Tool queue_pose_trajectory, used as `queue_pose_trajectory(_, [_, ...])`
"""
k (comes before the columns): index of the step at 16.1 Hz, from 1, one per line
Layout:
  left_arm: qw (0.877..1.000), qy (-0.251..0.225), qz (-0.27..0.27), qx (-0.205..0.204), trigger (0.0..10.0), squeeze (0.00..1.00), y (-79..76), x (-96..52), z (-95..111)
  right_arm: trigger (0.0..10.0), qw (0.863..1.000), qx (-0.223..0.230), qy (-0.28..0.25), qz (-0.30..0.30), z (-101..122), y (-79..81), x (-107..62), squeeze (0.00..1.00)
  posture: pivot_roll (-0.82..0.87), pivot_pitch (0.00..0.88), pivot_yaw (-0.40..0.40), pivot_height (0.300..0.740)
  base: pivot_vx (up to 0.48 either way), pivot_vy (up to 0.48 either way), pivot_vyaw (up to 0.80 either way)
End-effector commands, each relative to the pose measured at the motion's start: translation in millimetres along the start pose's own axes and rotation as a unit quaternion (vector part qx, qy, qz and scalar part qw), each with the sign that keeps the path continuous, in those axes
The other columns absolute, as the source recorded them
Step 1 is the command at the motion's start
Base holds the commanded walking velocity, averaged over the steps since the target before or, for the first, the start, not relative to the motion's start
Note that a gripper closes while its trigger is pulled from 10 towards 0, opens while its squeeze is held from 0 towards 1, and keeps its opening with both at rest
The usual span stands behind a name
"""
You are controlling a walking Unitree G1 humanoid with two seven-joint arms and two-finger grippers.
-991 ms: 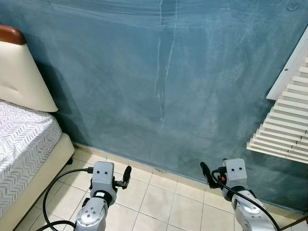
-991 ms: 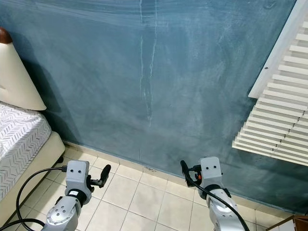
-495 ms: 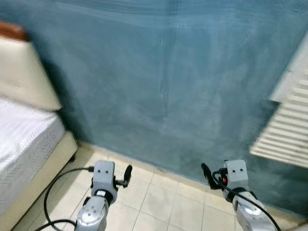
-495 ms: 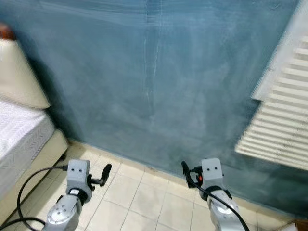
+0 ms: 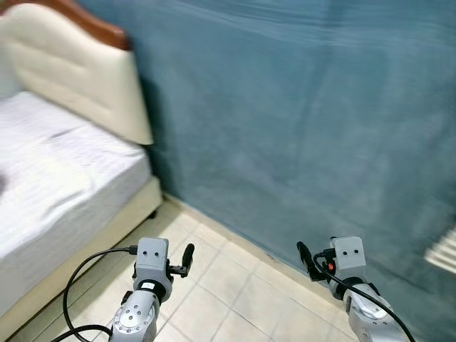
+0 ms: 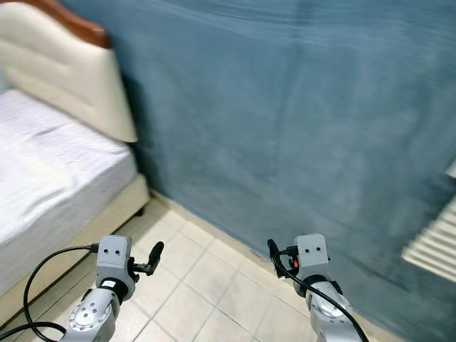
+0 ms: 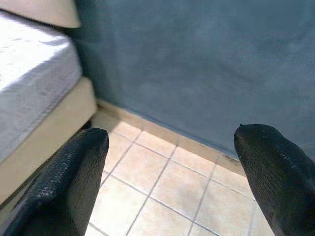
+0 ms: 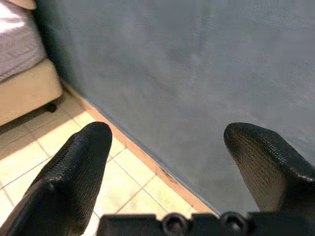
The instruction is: Clean up the room
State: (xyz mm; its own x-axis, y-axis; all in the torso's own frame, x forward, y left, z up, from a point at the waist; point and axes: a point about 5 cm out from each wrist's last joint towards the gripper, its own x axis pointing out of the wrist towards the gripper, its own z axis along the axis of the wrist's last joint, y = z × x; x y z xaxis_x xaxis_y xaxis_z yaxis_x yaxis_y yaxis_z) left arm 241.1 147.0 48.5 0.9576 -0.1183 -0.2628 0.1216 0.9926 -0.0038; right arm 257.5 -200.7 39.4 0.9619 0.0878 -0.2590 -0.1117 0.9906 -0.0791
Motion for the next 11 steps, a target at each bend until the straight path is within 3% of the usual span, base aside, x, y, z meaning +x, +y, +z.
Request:
queue_pose_trajectory(1, [0.999, -0.033, 0.001, 0.037, 10.0, 0.09, 20.2, 41.9, 41.1, 10.0, 0.991, 0.108, -0.056, 0.053, 43.1, 45.2, 37.5, 0.0, -0.03, 0.0, 0.061, 0.74, 0.0, 0.0, 0.61])
queue_pose_trajectory(2, [0.999, -0.032, 0.009, 0.036, 10.0, 0.09, 23.4, 40.6, 40.2, 10.0, 0.991, 0.111, -0.055, 0.051, 43.1, 43.9, 37.5, 0.0, -0.03, 0.0, 0.061, 0.74, 0.0, 0.0, 0.61])
queue_pose_trajectory(3, [0.999, -0.027, 0.027, 0.03, 10.0, 1.0, 28.2, 38.4, 37.0, 10.0, 0.991, 0.113, -0.05, 0.044, 40.3, 39.5, 37.4, 0.0, -0.02, 0.0, 0.059, 0.74, 0.0, -0.48, 0.61])
queue_pose_trajectory(5, [0.998, -0.045, 0.038, 0.022, 10.0, 1.0, 29.3, 36.8, 40.7, 10.0, 0.991, 0.112, -0.046, 0.049, 38.0, 38.9, 37.6, 0.0, -0.01, 0.0, 0.055, 0.74, 0.341, -0.334, 0.61])
queue_pose_trajectory(6, [0.996, -0.065, 0.048, 0.039, 10.0, 1.0, 29.6, 36.4, 46.1, 10.0, 0.992, 0.104, -0.051, 0.052, 38.9, 38.7, 38.1, 0.0, -0.01, 0.0, 0.052, 0.74, 0.307, 0.0, 0.58])
queue_pose_trajectory(11, [0.992, -0.093, 0.075, 0.03, 10.0, 1.0, 33.9, 34.3, 54.5, 10.0, 0.989, 0.087, -0.112, 0.048, 60.6, 33.3, 41.8, 0.0, 0.0, 0.0, 0.044, 0.74, 0.0, 0.0, 0.58])
